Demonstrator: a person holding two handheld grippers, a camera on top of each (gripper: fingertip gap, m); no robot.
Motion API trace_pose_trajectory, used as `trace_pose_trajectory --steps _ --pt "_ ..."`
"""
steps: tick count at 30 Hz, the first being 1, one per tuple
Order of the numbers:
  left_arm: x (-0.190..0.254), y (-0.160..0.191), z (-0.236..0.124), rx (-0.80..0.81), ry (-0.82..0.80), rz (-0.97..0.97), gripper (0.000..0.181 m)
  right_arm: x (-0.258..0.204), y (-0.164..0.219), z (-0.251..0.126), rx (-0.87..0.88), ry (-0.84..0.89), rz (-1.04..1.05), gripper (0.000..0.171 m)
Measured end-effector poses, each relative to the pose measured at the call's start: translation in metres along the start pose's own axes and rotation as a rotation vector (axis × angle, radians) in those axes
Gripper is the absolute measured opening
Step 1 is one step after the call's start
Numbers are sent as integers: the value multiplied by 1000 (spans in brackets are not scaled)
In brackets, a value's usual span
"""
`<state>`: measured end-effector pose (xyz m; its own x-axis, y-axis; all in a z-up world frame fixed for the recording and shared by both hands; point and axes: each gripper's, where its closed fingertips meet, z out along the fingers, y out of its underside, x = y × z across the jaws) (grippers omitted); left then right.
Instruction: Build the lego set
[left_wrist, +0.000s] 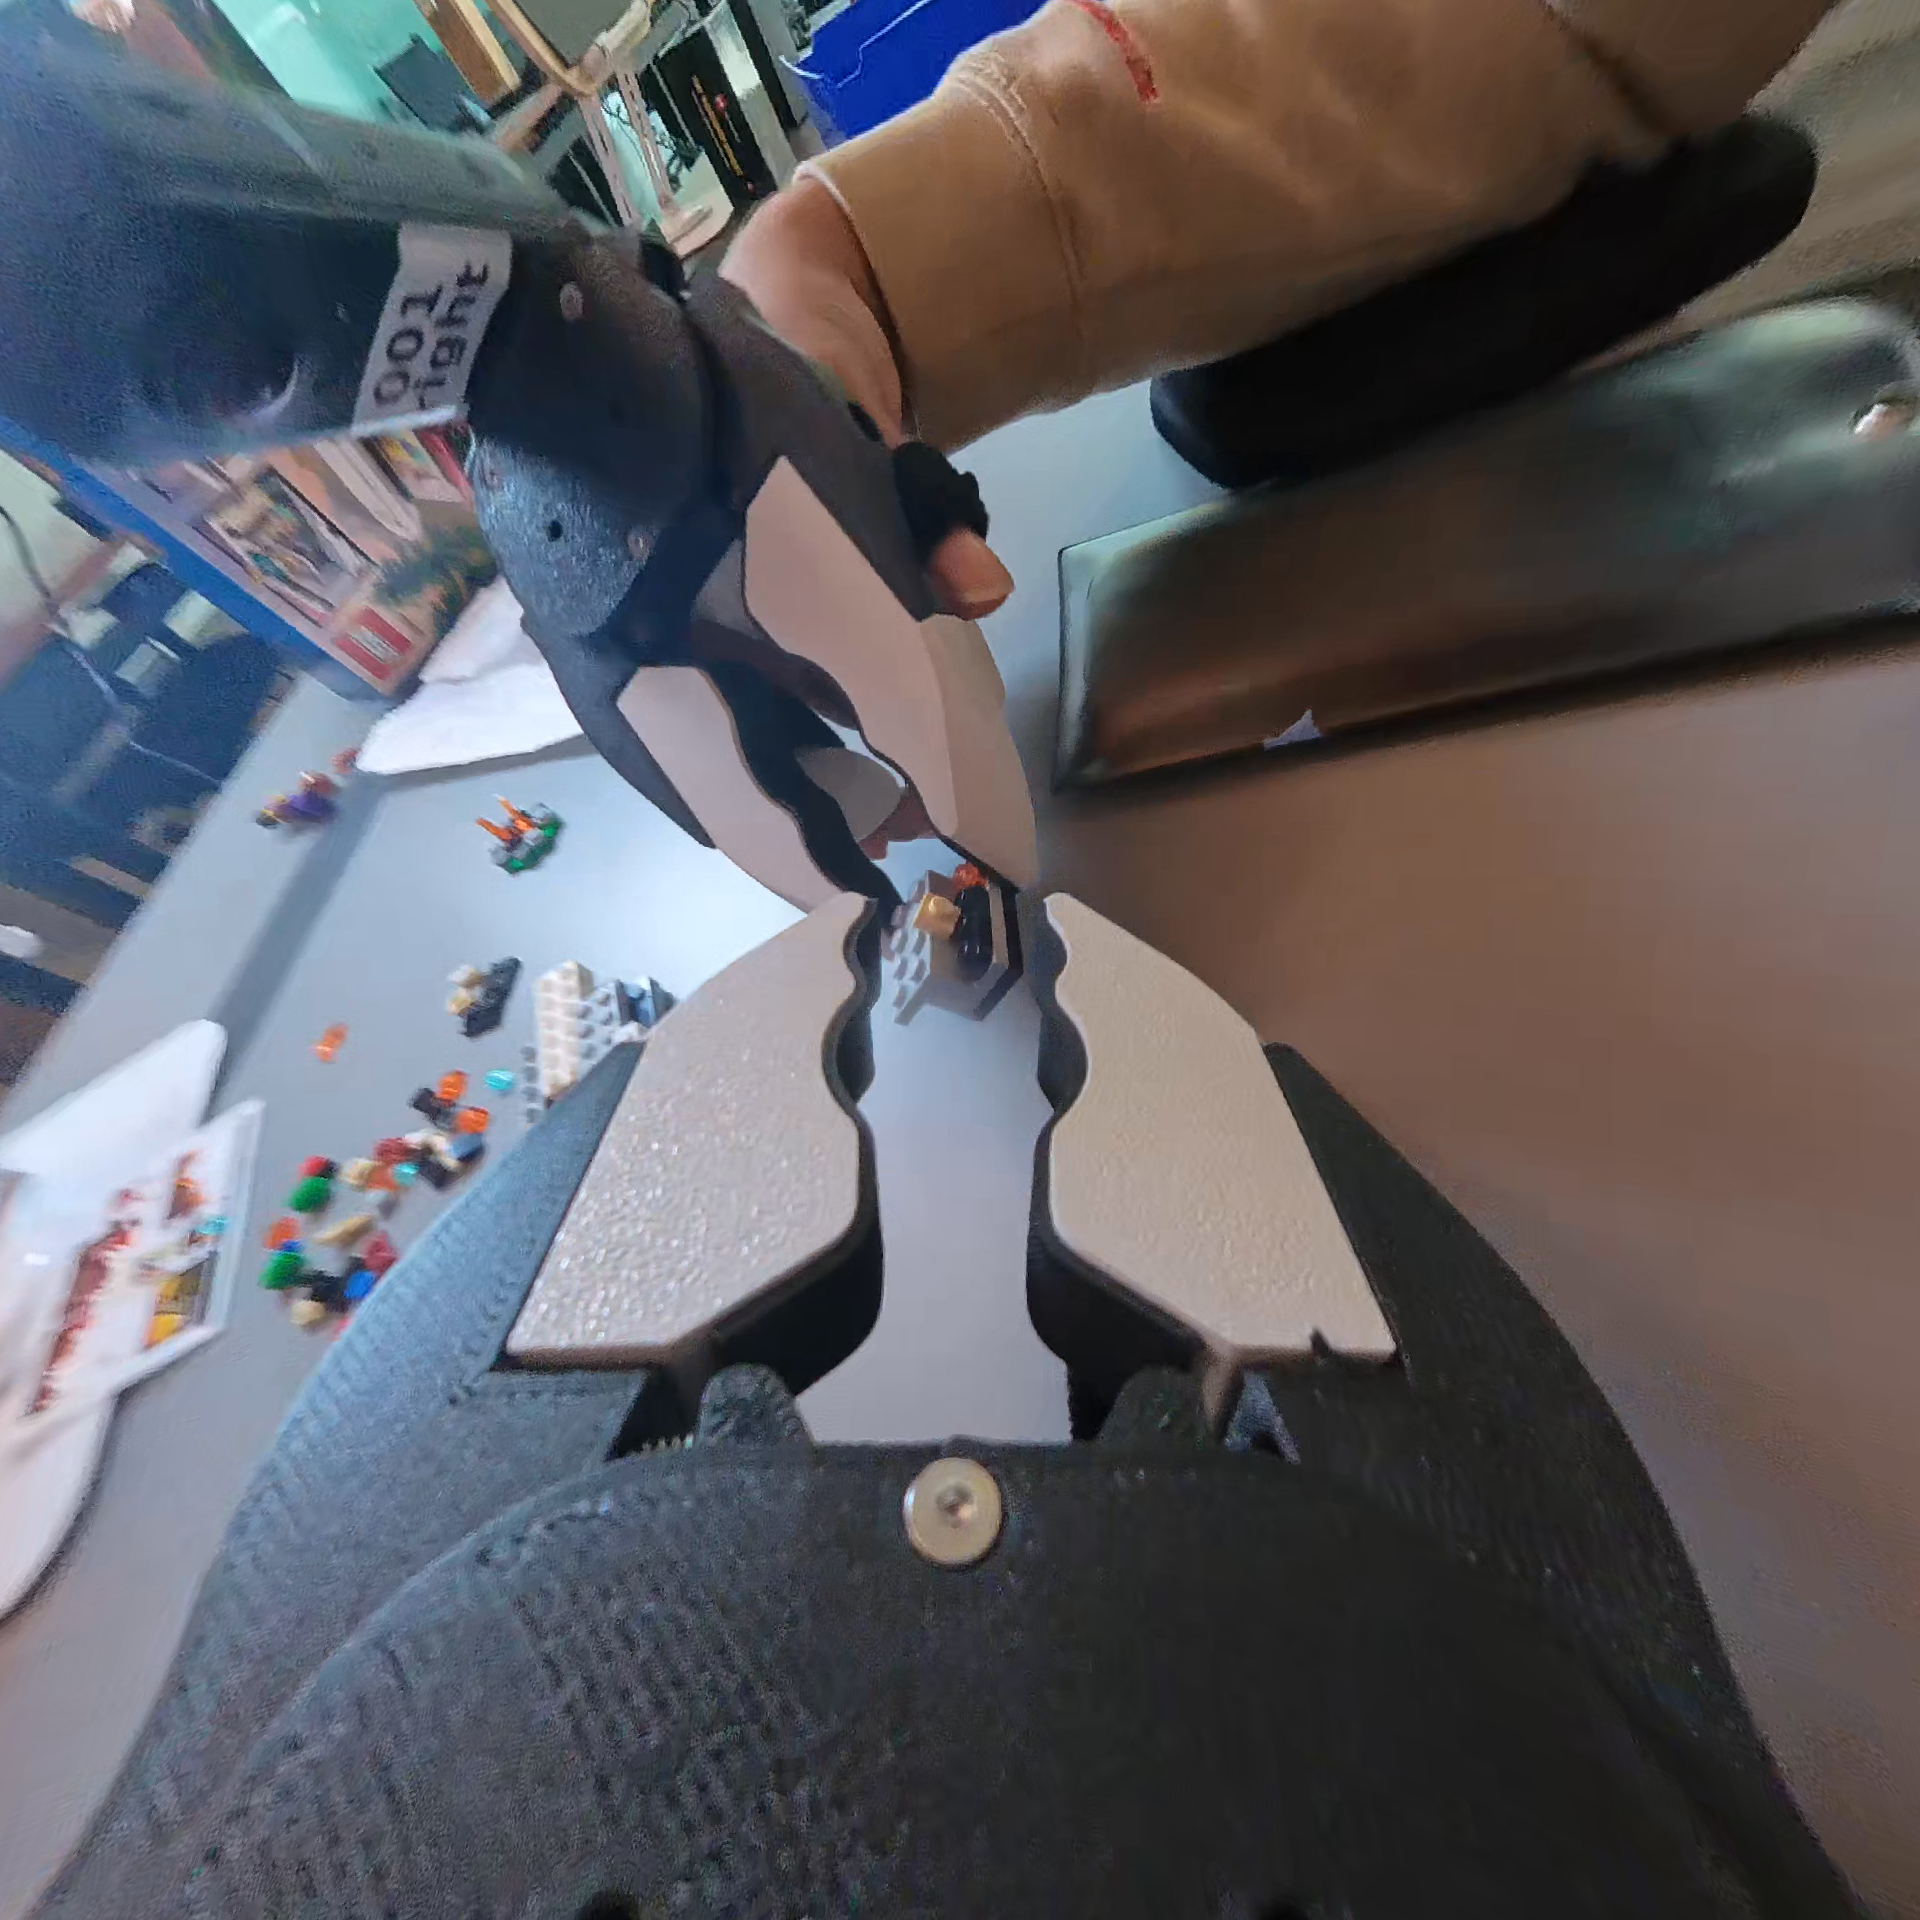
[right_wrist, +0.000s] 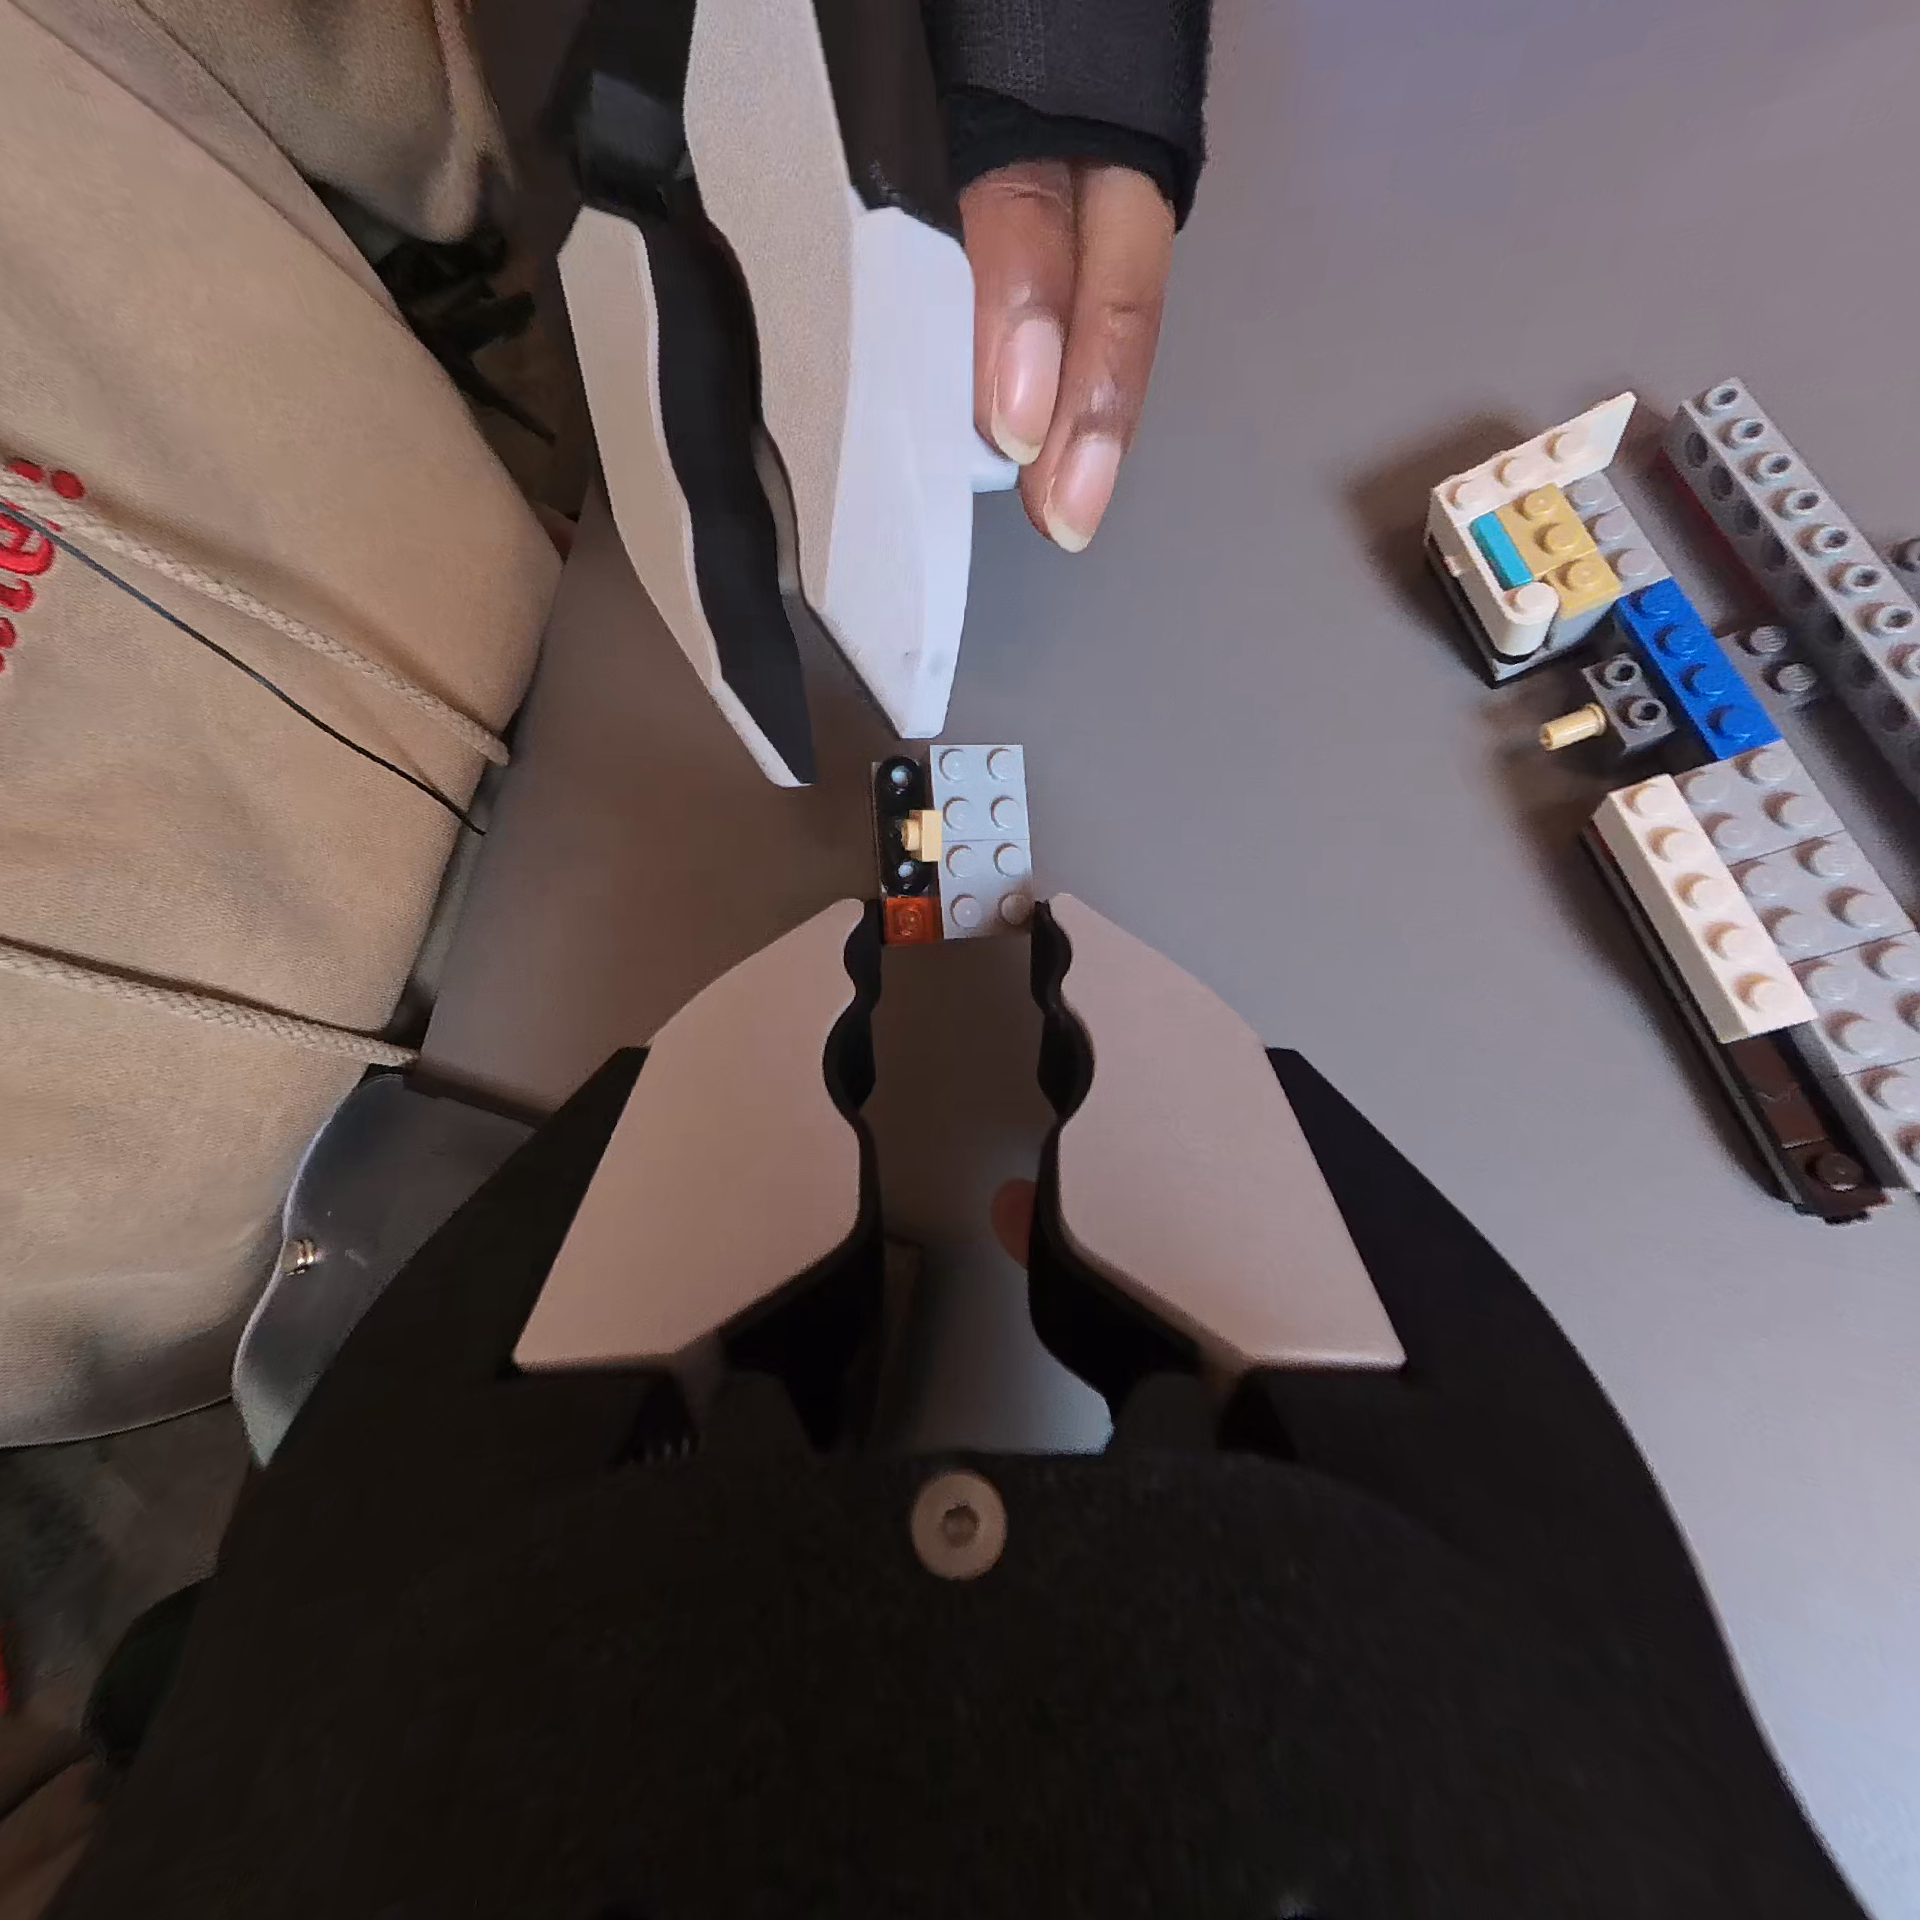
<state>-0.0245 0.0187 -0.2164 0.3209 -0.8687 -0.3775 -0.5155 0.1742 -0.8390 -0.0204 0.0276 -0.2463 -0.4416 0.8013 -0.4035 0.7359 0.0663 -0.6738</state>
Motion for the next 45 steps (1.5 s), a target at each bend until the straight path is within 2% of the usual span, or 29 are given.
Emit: trace_pose_trajectory --steps 4,25,37,45 --pt "0 11 5 -35 41 -119 27 4 2 4 -30 38 -9 28" --pt "17 30 12 -137 133 -150 8 4 12 23 -172 130 -94 28" --pt "11 28 7 -98 199 -389 7 4 11 20 -144 129 -117 27" --pt "5 21 1 -30 249 -559 7 1 1 19 -37 116 -191 27"
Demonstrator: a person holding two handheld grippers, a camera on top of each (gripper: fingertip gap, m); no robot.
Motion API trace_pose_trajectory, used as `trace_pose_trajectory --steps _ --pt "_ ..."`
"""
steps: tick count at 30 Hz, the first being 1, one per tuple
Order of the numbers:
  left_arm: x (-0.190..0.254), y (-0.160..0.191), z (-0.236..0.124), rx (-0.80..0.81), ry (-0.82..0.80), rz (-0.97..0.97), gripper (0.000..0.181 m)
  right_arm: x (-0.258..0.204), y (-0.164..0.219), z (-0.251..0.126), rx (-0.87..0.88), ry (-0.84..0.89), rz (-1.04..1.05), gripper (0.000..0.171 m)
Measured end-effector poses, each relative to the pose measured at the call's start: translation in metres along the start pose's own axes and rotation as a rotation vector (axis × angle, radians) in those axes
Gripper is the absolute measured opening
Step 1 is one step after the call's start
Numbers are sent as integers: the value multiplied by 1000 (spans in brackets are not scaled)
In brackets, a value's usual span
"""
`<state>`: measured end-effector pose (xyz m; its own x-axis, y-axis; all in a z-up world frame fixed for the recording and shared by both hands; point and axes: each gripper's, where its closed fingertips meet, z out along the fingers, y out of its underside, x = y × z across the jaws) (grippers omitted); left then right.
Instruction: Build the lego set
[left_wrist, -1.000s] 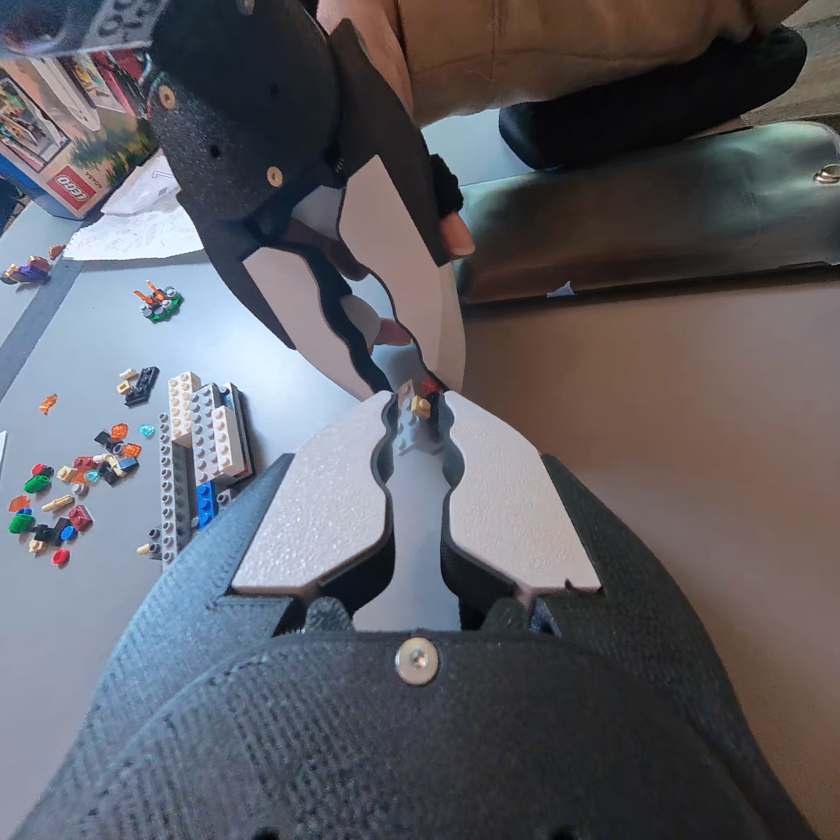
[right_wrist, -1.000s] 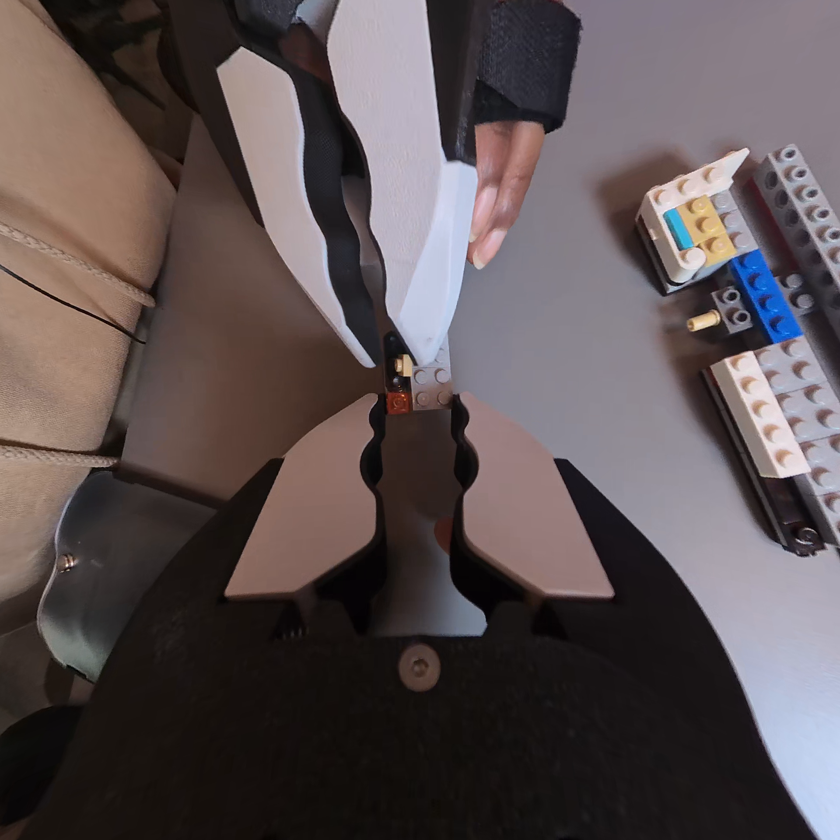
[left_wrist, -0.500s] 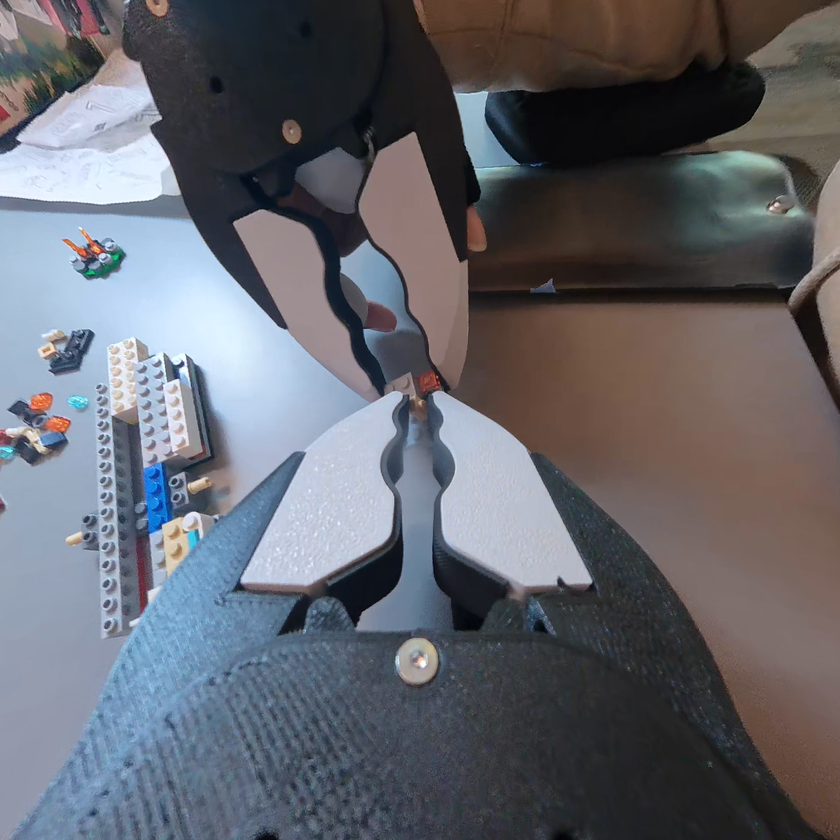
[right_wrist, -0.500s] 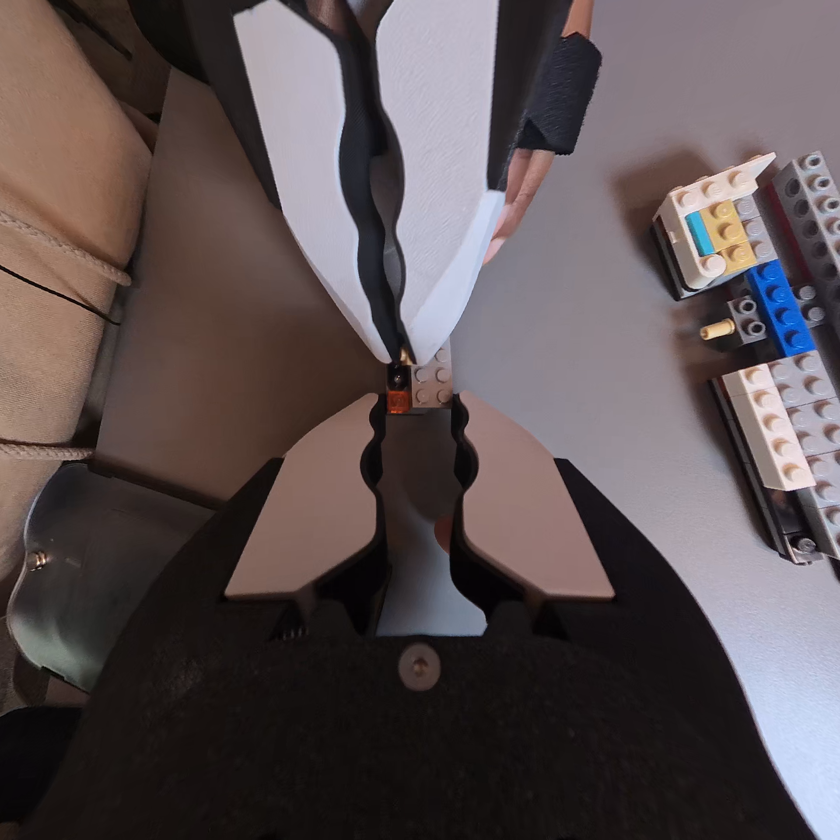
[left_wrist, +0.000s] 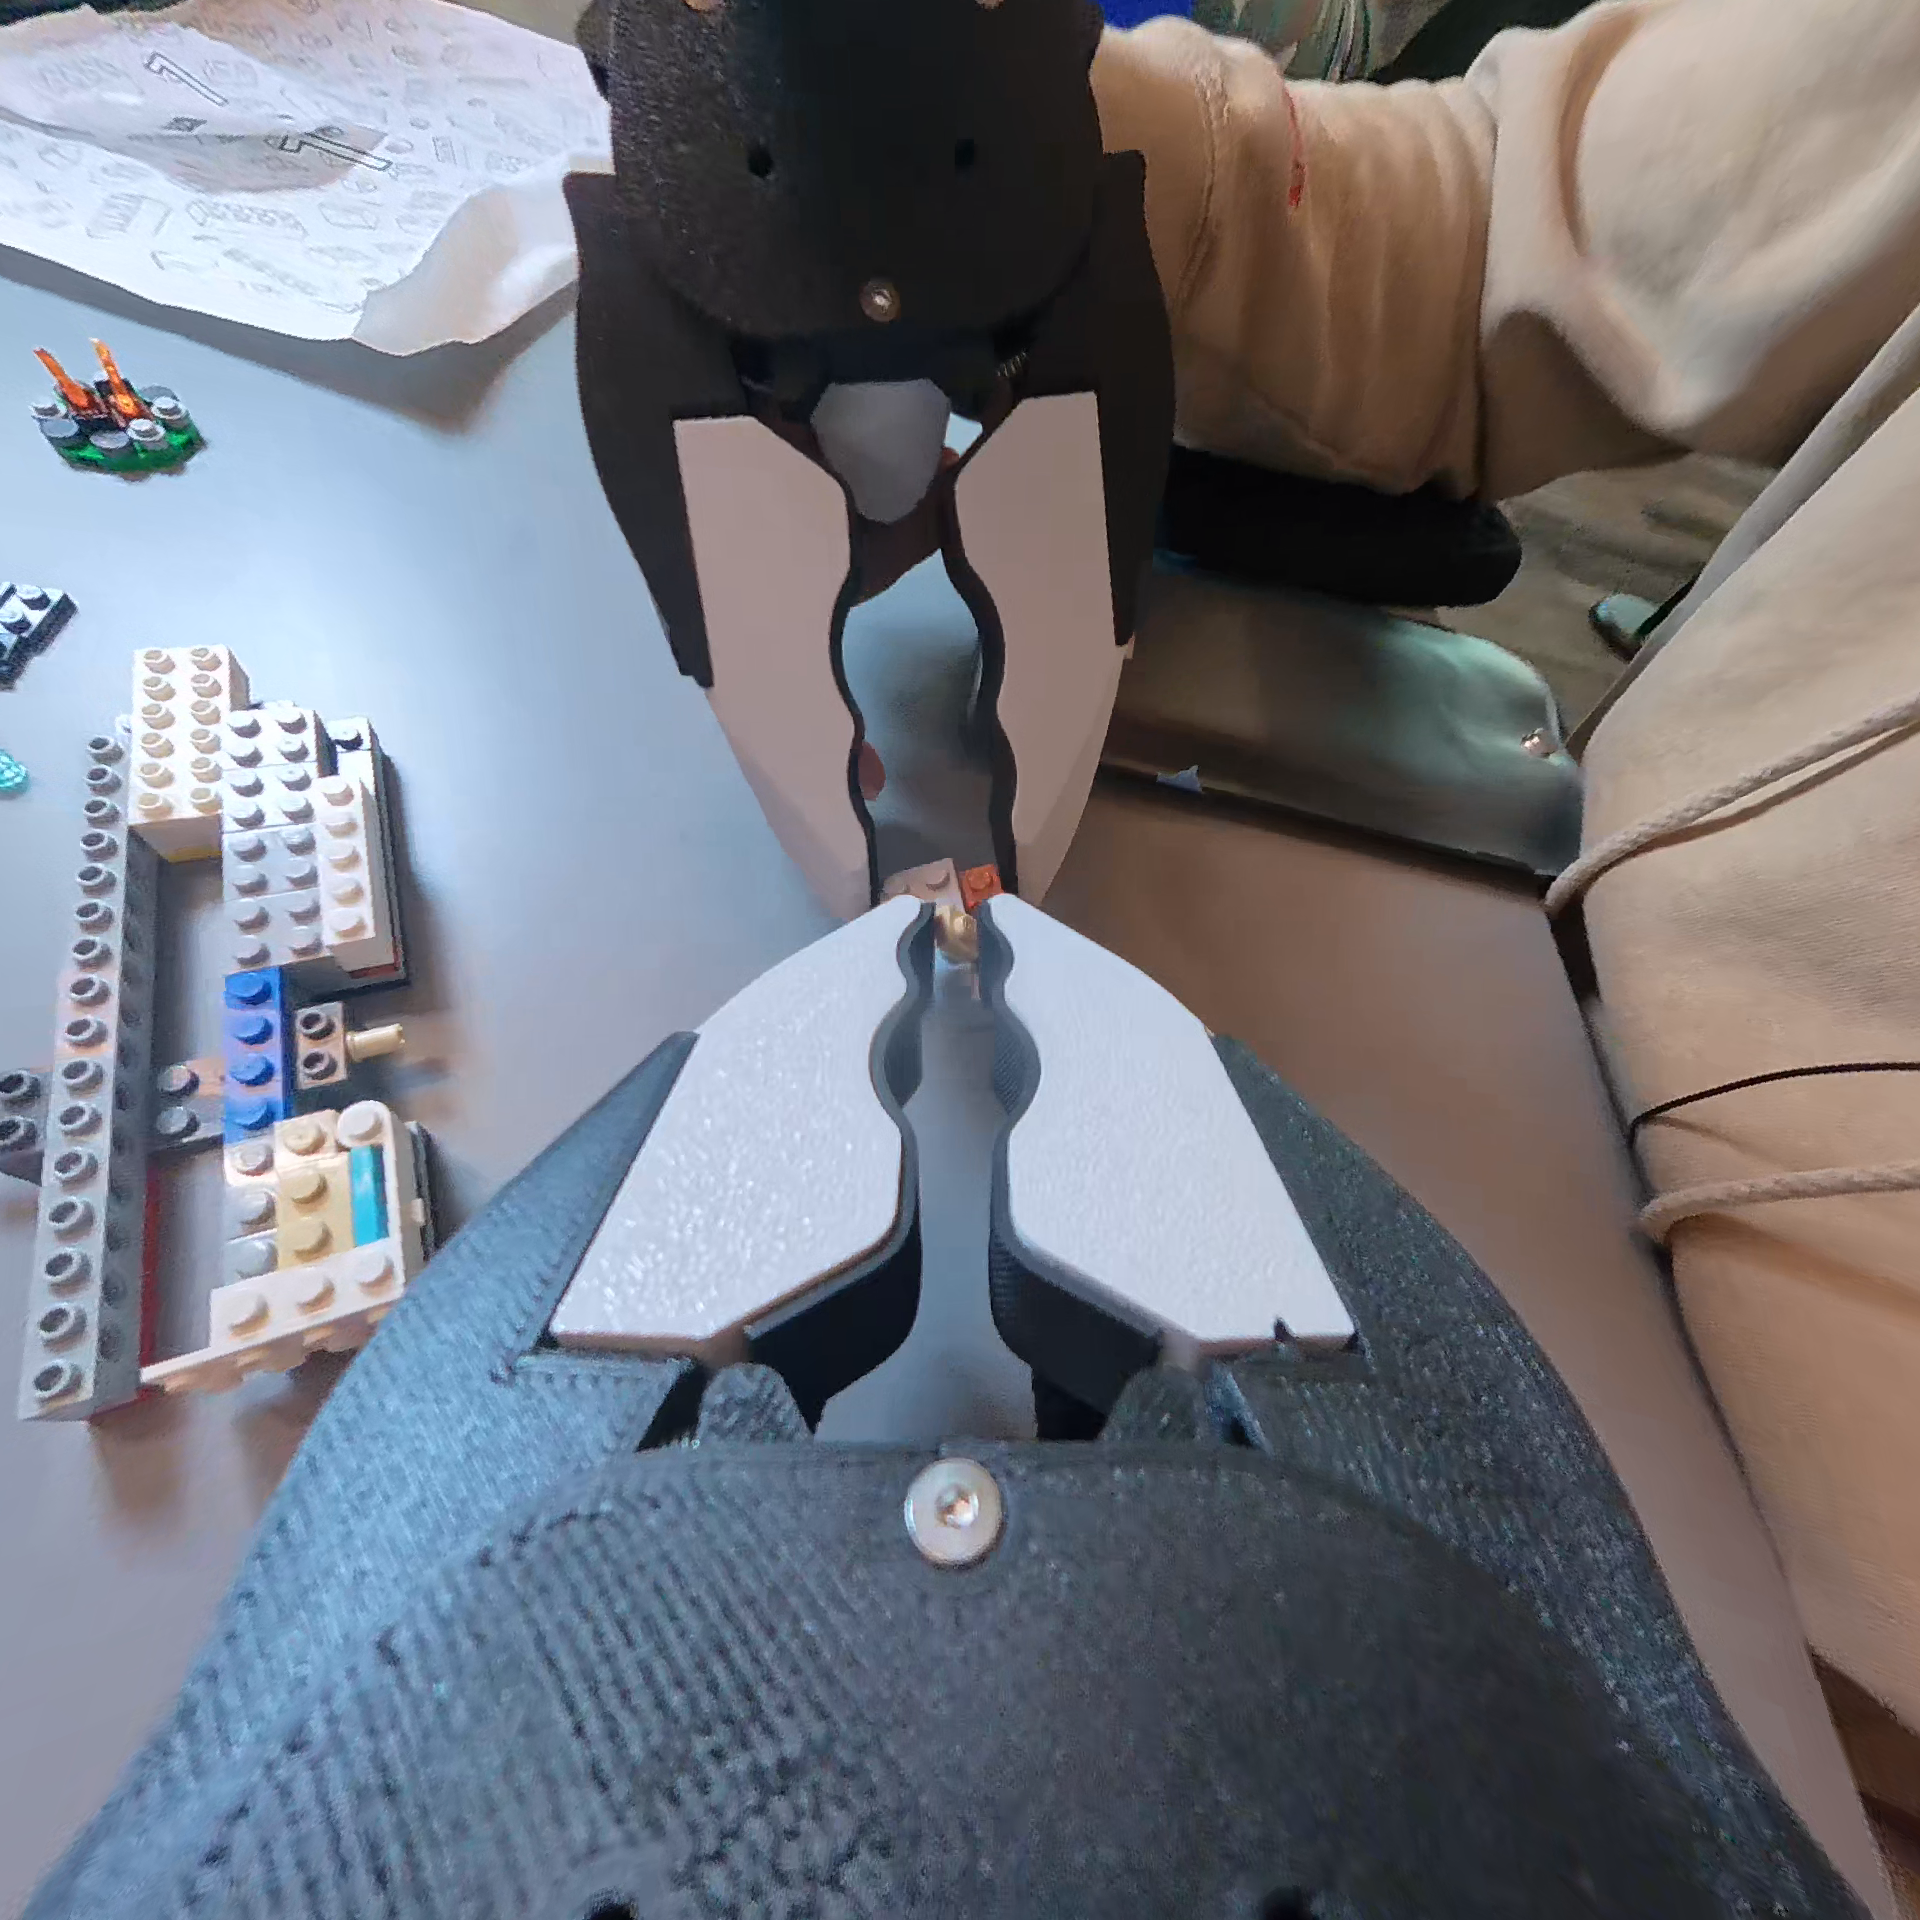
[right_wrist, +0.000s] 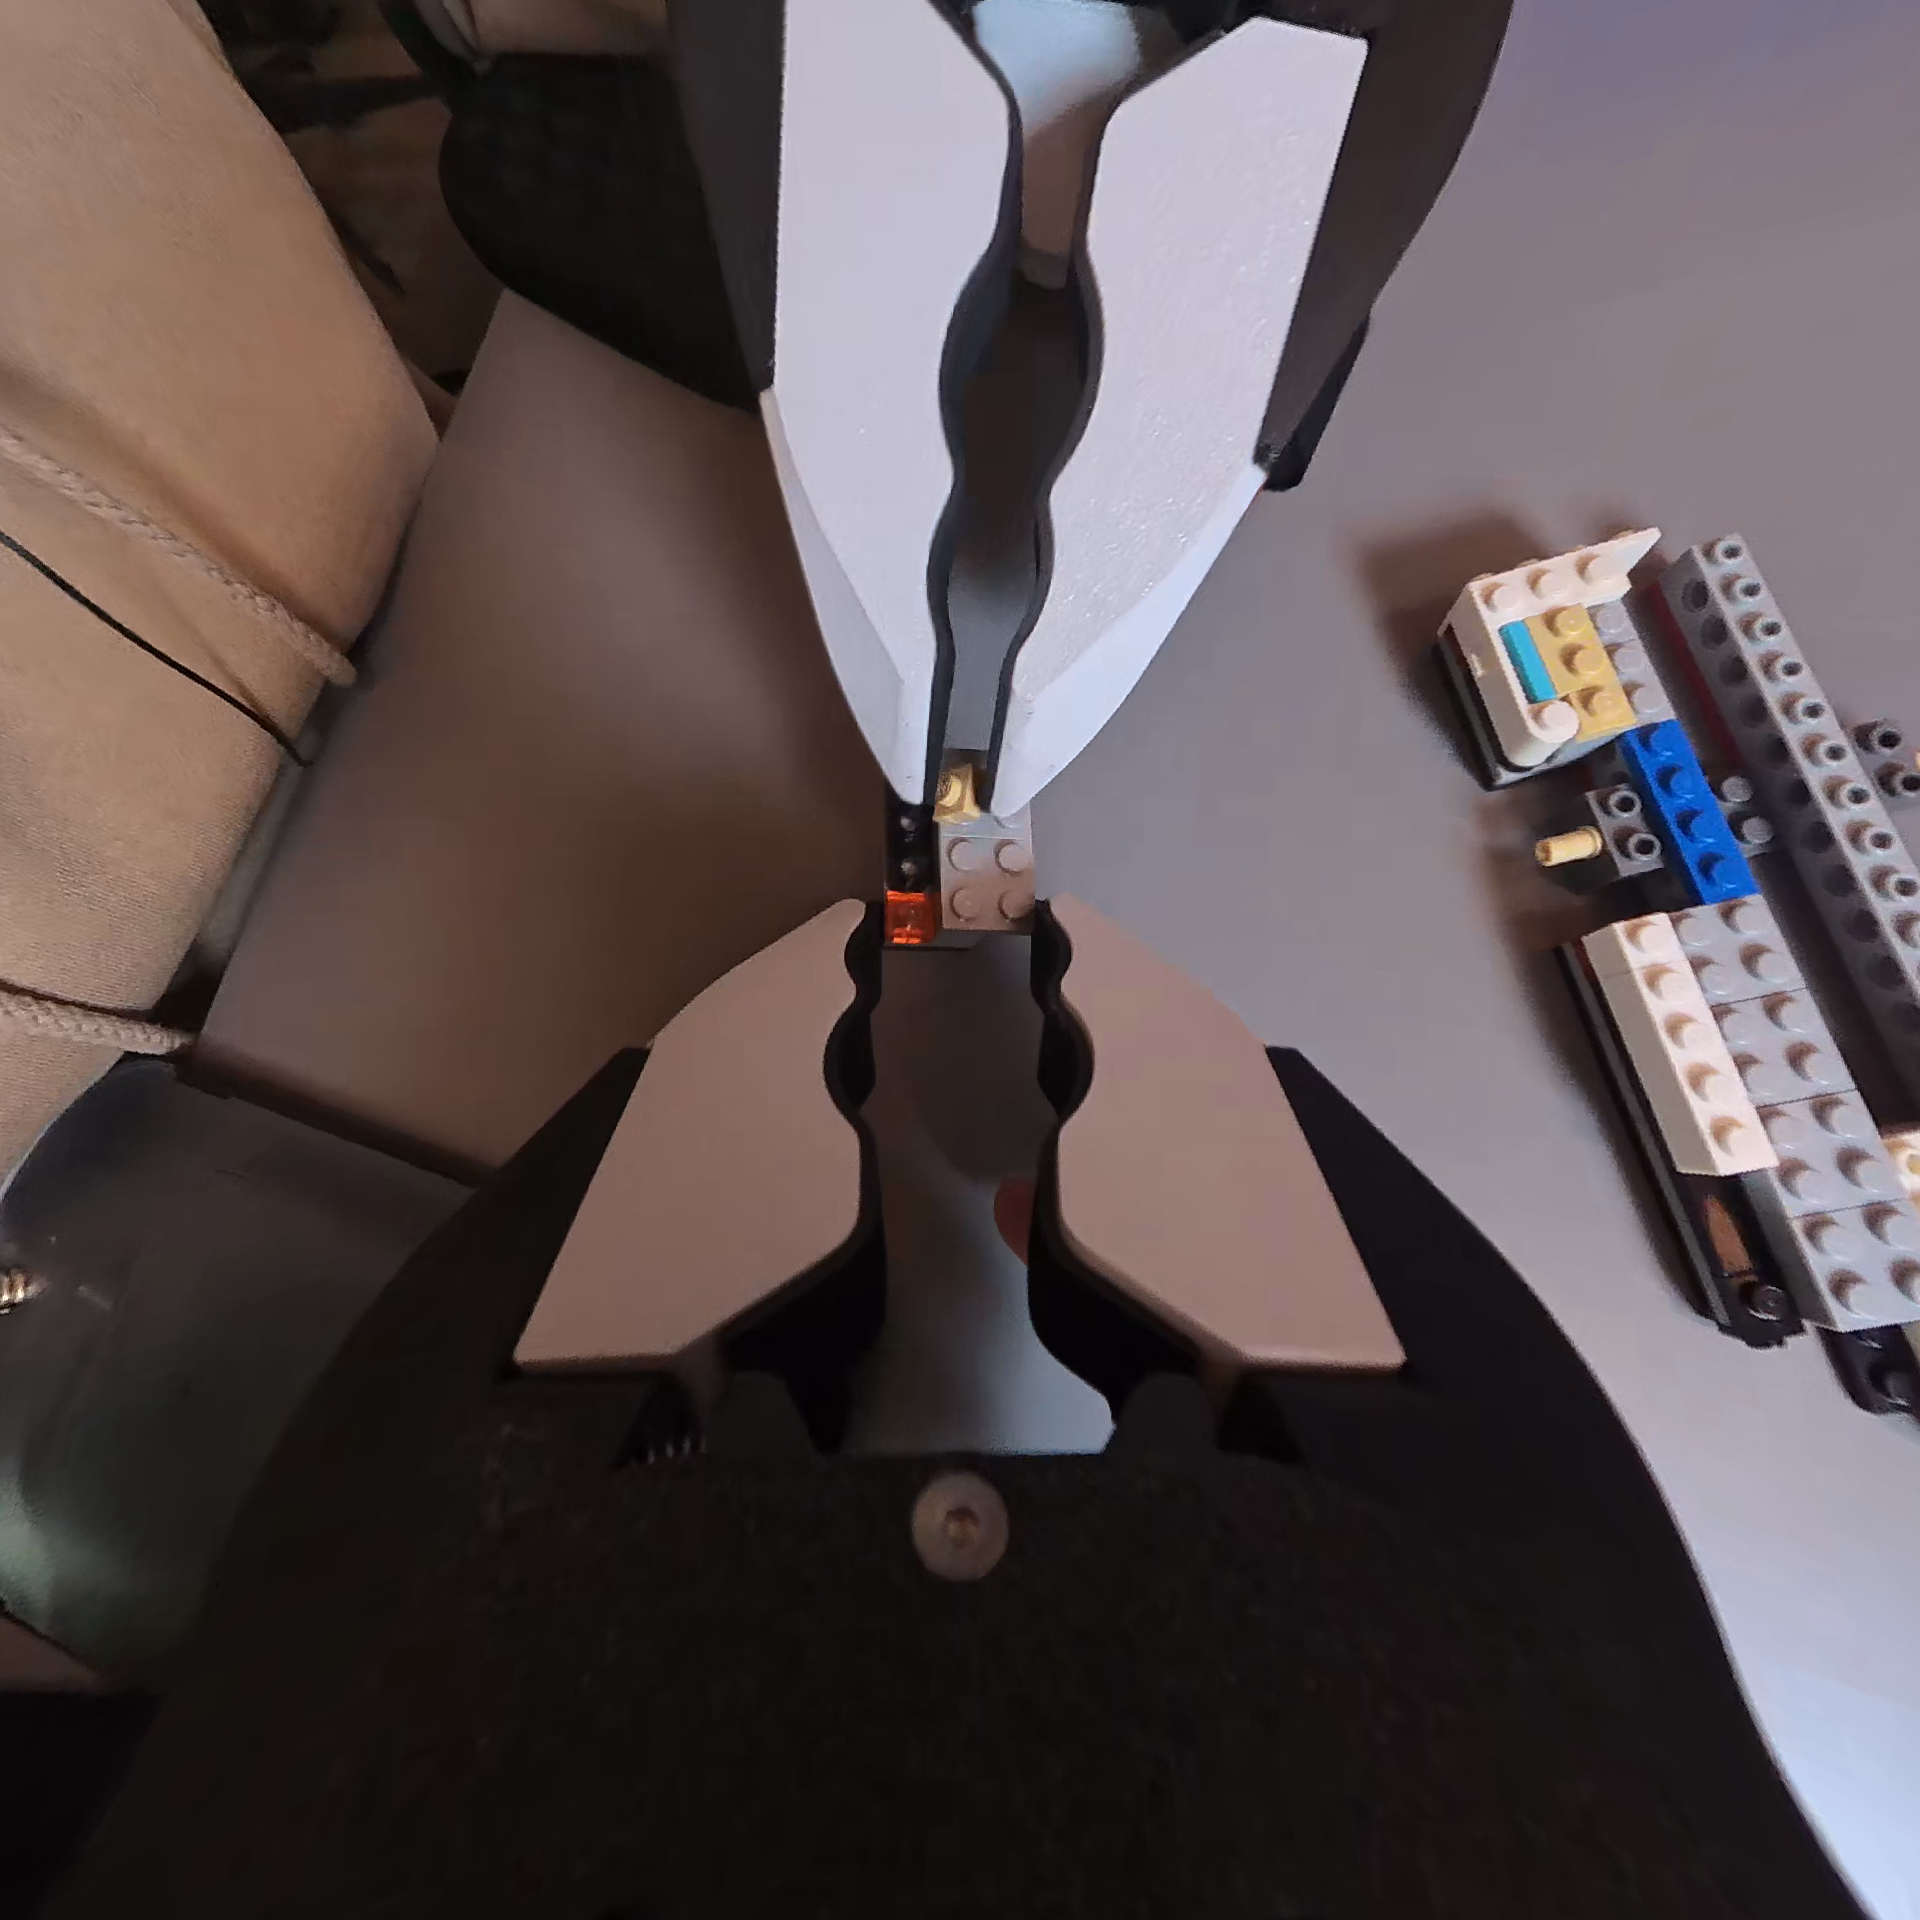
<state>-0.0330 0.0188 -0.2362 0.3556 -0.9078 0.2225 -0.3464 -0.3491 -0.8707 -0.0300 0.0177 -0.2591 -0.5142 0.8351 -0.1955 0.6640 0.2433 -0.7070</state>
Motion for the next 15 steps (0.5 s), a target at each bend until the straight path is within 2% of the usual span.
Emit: trace_pose_trajectory --steps 15 --pt "-14 -6 -10 70 4 -172 8 16 -5 -6 61 129 -92 27"
